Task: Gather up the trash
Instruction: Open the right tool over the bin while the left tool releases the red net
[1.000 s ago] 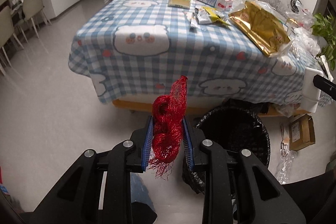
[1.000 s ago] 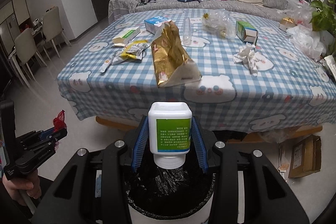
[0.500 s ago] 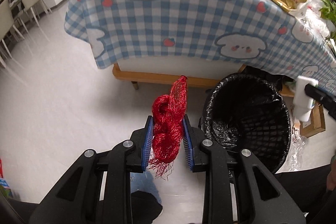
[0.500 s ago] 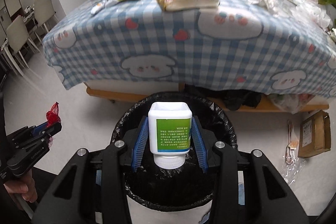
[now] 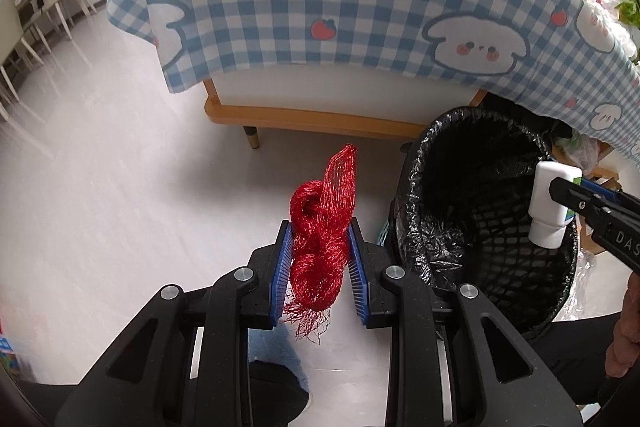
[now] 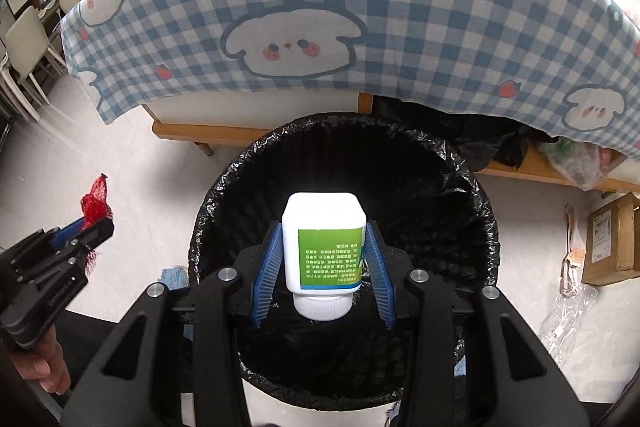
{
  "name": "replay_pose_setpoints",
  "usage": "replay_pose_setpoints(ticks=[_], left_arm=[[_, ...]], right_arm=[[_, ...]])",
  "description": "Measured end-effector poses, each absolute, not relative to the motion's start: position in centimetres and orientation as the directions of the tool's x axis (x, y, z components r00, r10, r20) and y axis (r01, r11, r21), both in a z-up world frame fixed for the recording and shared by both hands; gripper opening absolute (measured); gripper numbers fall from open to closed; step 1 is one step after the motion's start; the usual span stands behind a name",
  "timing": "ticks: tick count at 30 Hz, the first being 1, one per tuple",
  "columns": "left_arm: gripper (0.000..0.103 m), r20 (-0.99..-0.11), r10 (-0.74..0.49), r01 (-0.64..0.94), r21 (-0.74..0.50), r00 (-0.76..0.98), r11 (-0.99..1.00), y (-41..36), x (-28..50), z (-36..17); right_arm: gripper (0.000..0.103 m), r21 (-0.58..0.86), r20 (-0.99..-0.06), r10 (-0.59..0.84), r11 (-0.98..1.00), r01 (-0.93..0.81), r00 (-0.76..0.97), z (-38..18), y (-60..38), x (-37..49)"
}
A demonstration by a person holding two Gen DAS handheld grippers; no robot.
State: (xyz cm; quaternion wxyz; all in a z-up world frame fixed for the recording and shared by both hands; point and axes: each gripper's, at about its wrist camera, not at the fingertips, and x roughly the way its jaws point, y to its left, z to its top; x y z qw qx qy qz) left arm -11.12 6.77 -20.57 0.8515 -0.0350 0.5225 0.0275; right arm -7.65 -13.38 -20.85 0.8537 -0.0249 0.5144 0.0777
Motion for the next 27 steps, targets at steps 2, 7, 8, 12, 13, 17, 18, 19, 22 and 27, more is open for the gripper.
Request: replay_pose_setpoints(ticks=[2, 7, 8, 12, 13, 17, 18, 19, 22, 27], left_arm=[[0.026, -0.892, 0.013, -0.082, -0.027, 0.451, 0.996, 6.6, -11.1, -20.7], [0.027, -0.895, 0.002, -0.092, -0.044, 0.446, 0.995, 5.9, -10.7, -20.5], [0.027, -0.895, 0.001, -0.092, -0.045, 0.446, 0.995, 5.5, -10.6, -20.4], [0.027, -0.897, -0.007, -0.083, -0.048, 0.442, 0.995, 3.6, -10.5, -20.2], [0.028, -0.896, -0.011, -0.077, -0.050, 0.443, 0.996, 3.0, -10.4, -20.2], [0.028, -0.897, -0.032, -0.044, -0.058, 0.442, 0.997, 0.2, -10.4, -20.0], [0.028, -0.896, -0.039, -0.034, -0.061, 0.442, 0.998, -0.6, -10.2, -19.9], [0.028, -0.897, -0.044, -0.026, -0.062, 0.441, 0.998, -1.3, -10.1, -19.8], [0.029, -0.899, -0.054, -0.005, -0.063, 0.434, 0.998, -3.4, -9.6, -19.7], [0.029, -0.907, -0.059, 0.036, -0.049, 0.416, 0.998, -7.1, -8.8, -20.3]], right_arm=[[0.041, 0.039, -0.879, 0.109, 0.987, -0.159, 0.465, -20.9, -13.3, -7.7], [0.066, 0.030, -0.874, 0.095, 0.989, -0.143, 0.477, -20.7, -14.2, -7.7], [0.071, 0.030, -0.873, 0.093, 0.990, -0.138, 0.478, -20.7, -14.6, -7.7], [0.085, 0.014, -0.870, 0.069, 0.993, -0.115, 0.488, -20.5, -16.9, -7.9], [0.089, 0.008, -0.869, 0.059, 0.994, -0.106, 0.491, -20.5, -17.6, -8.0], [0.095, 0.017, -0.870, 0.041, 0.998, -0.053, 0.491, -20.7, -21.3, -8.2], [0.095, 0.023, -0.871, 0.038, 0.999, -0.036, 0.489, -20.8, -22.4, -8.3], [0.095, 0.027, -0.872, 0.033, 0.999, -0.019, 0.489, -20.9, -23.4, -8.5], [0.095, 0.005, -0.877, -0.002, 1.000, 0.013, 0.480, -21.4, -26.0, -8.7], [0.095, -0.008, -0.883, -0.028, 0.999, 0.044, 0.468, -22.1, -29.9, -9.0]])
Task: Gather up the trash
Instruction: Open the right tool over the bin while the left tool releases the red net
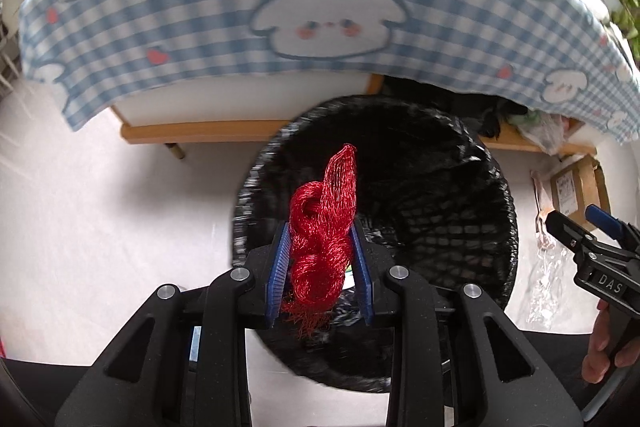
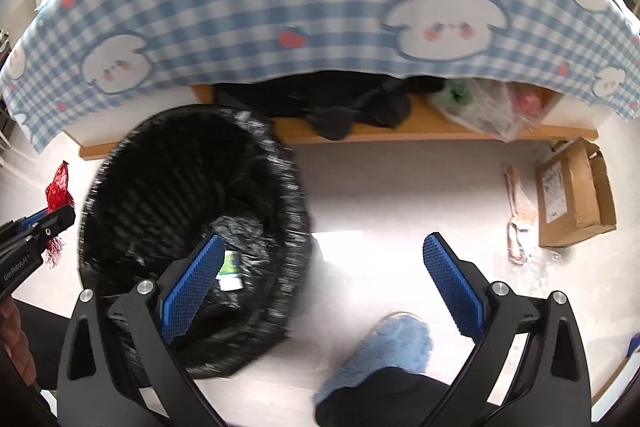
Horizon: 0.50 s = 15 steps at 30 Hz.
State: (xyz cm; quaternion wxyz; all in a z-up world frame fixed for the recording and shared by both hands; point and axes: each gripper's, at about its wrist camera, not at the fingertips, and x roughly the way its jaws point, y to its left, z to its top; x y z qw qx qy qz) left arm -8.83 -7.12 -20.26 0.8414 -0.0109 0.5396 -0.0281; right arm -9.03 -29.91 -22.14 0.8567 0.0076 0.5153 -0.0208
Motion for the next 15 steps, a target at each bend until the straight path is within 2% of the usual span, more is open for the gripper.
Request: replay_pose_setpoints(ticks=[15], left_arm=[[0.031, -0.921, -0.101, 0.123, -0.059, 0.376, 0.991, -14.3, -7.8, -23.0]], right_arm=[[0.095, -0.009, -0.894, -0.053, 0.995, 0.101, 0.445, -23.8, -36.0, -9.9]])
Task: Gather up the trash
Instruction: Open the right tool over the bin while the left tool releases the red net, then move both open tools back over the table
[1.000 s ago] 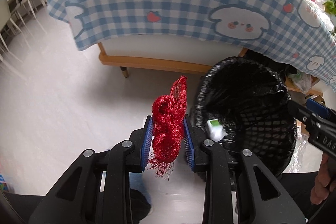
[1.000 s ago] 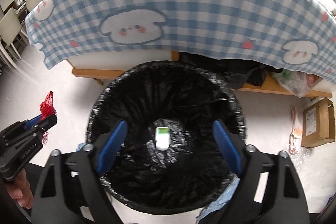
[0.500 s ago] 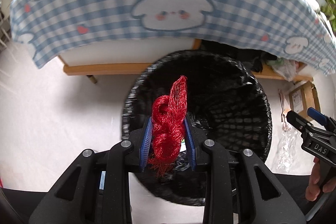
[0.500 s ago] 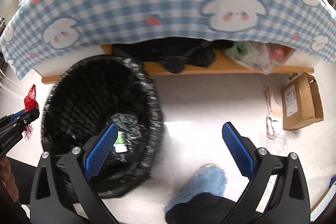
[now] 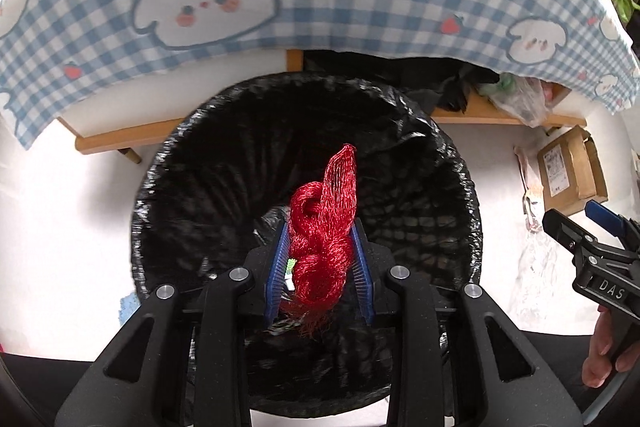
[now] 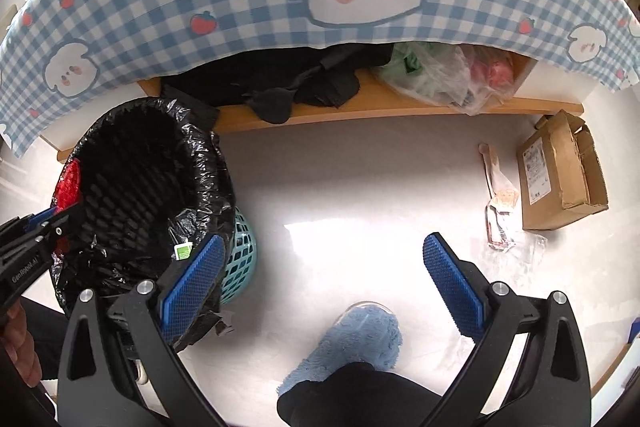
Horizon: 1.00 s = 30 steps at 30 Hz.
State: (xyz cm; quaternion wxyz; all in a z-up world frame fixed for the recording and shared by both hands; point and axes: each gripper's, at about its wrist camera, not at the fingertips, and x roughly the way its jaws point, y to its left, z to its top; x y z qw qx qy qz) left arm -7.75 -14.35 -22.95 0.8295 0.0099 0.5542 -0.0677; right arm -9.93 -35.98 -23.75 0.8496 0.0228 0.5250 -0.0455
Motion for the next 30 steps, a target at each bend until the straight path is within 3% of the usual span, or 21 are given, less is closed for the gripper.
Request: replay_pose_setpoints(ticks=[19, 23, 30], left_arm=[[0.092, -0.886, -0.074, 0.100, -0.032, 0.458, 0.995, -10.8, -8.2, -21.0], [0.097, -0.872, -0.061, 0.088, -0.021, 0.486, 0.996, -9.2, -8.5, -19.7], [0.097, -0.854, -0.065, 0.071, -0.033, 0.516, 0.997, -6.4, -9.1, -15.9]], right_arm=[[0.095, -0.001, -0.878, -0.025, 0.999, 0.050, 0.478, -22.1, -32.7, -9.1], [0.096, -0.001, -0.869, -0.015, 1.000, 0.027, 0.494, -21.1, -31.0, -9.0], [0.096, 0.006, -0.824, 0.004, 1.000, 0.003, 0.566, -17.5, -28.6, -9.3]])
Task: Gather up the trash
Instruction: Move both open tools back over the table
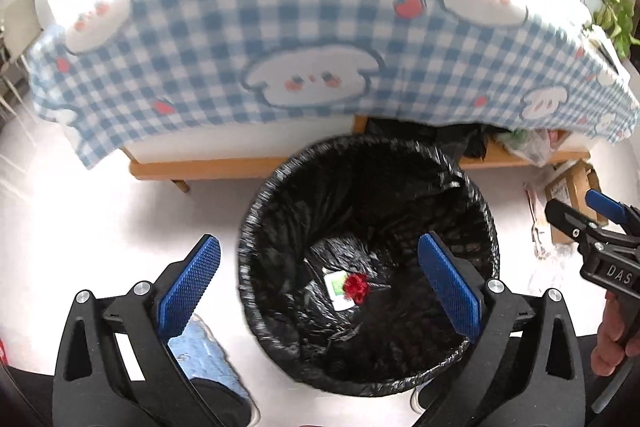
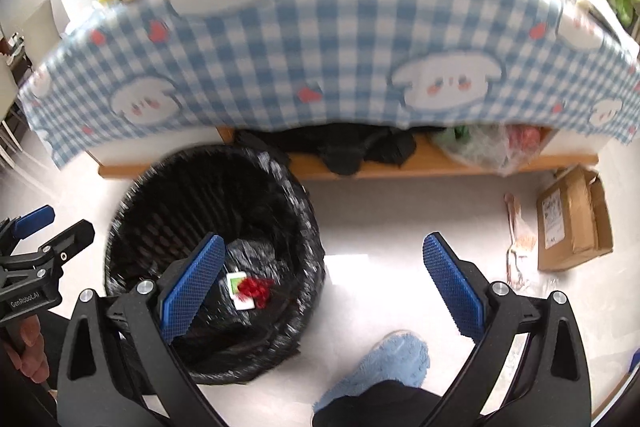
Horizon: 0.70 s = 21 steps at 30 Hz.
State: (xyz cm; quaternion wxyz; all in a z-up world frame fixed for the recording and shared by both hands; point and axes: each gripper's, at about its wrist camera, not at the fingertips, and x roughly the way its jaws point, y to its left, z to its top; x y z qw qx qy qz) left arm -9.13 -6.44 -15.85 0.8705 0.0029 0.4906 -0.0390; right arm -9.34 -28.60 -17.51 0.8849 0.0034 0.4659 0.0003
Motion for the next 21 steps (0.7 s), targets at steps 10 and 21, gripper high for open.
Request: replay_pose_setpoints(ticks=[10, 21], left_arm=[[0.097, -0.810, -0.042, 0.025, -0.034, 0.585, 0.999, -3.5, -9.3, -9.0], [0.097, -0.784, -0.030, 0.010, -0.030, 0.619, 1.000, -2.3, -7.4, -3.5]], right_arm=[[0.095, -0.031, -0.746, -0.026, 1.000, 0.004, 0.665, -10.0, -27.1, -9.5], [0.095, -0.057, -0.687, -0.033, 0.998, -0.008, 0.725, -4.1, -26.6, -8.5]])
